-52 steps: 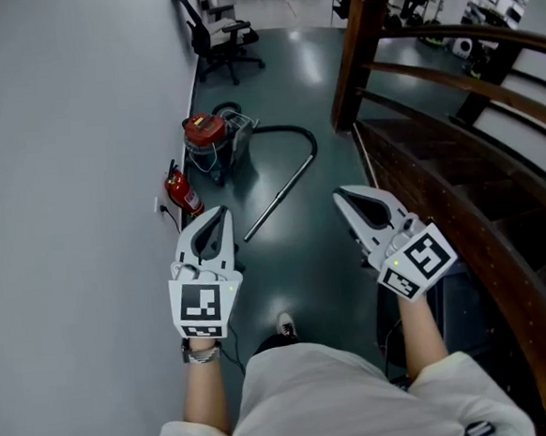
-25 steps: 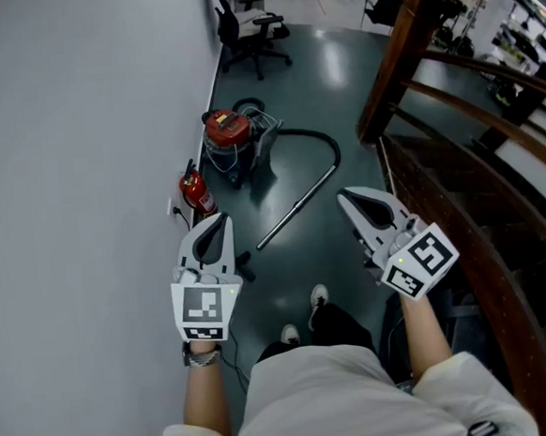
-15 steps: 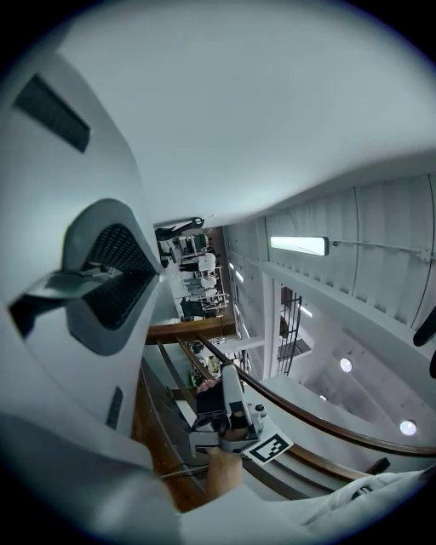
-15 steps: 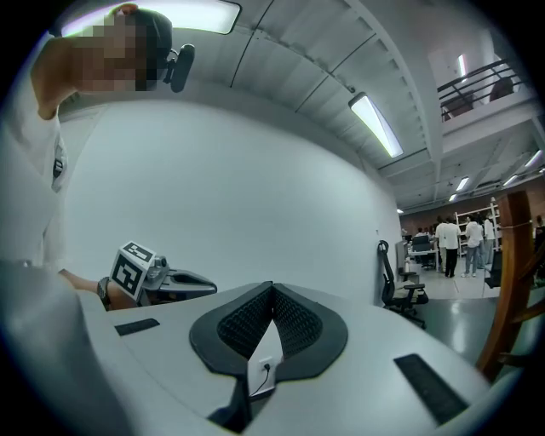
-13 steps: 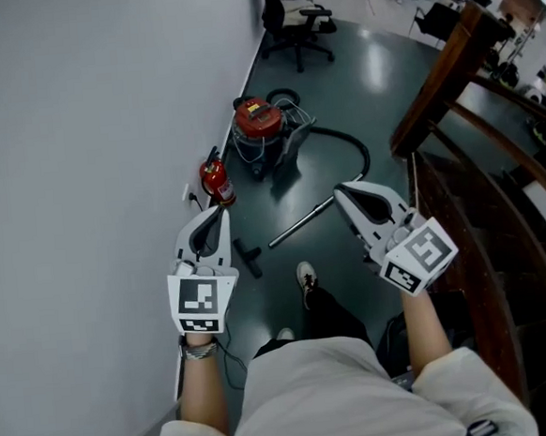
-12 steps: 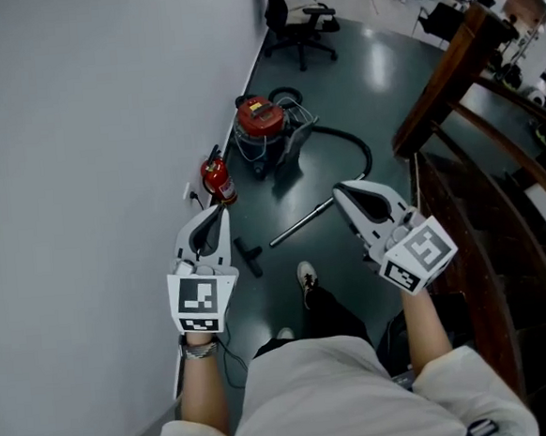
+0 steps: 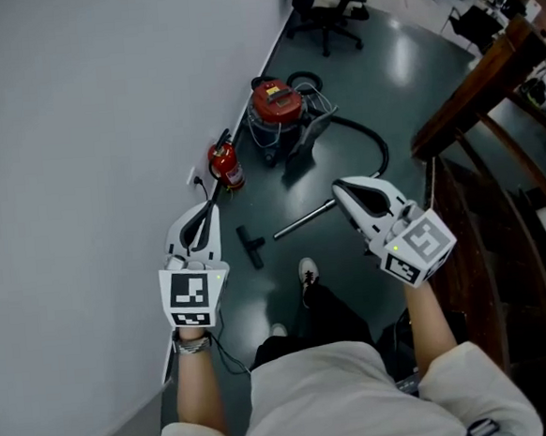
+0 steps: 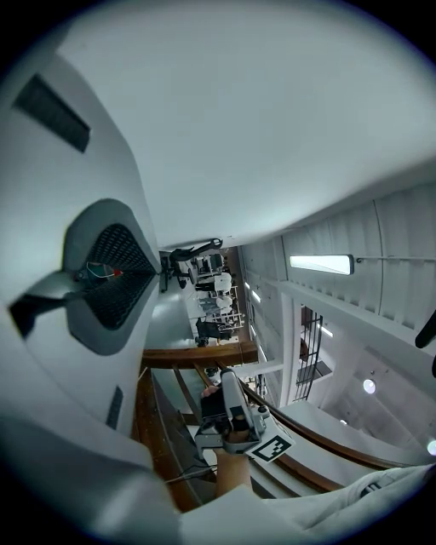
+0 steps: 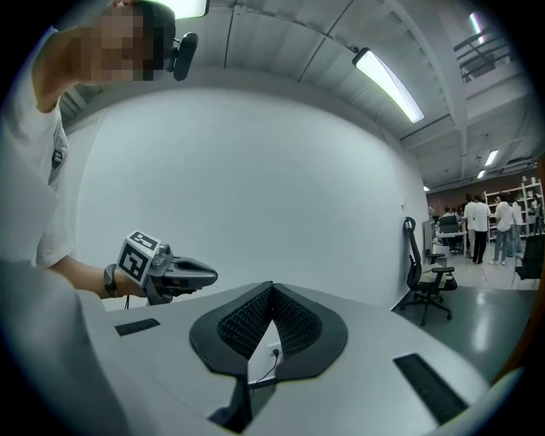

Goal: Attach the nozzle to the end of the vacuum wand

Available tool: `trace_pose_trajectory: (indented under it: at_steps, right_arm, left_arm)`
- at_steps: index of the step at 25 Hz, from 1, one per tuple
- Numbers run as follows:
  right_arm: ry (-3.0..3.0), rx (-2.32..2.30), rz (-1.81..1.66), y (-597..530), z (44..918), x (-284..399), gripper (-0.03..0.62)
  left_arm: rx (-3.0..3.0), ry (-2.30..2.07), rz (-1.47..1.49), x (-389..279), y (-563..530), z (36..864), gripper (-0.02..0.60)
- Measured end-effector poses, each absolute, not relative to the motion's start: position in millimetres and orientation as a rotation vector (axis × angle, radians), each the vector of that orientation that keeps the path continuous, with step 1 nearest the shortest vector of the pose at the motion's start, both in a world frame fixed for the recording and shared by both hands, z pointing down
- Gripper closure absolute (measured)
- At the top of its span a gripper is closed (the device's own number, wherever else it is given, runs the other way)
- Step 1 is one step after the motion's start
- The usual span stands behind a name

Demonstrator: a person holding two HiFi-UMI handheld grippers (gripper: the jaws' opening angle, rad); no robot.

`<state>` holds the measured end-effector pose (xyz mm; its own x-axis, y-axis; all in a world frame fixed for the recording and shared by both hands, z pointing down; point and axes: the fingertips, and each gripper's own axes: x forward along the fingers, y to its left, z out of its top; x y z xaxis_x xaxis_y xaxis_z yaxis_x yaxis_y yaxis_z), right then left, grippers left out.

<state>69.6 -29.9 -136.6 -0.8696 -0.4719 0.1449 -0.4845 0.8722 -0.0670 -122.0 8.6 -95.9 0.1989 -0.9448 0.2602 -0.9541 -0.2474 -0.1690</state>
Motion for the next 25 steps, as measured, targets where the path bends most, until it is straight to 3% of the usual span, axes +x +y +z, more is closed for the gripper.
trace_pose_trajectory:
  at_steps: [25]
  right_arm:
    - [-2.851, 0.602, 0.300, -164.9, 164.1, 26.6, 0.566]
  left_arm:
    - [2.306, -1.871, 0.479, -142.9, -99.1, 171.3, 0.583]
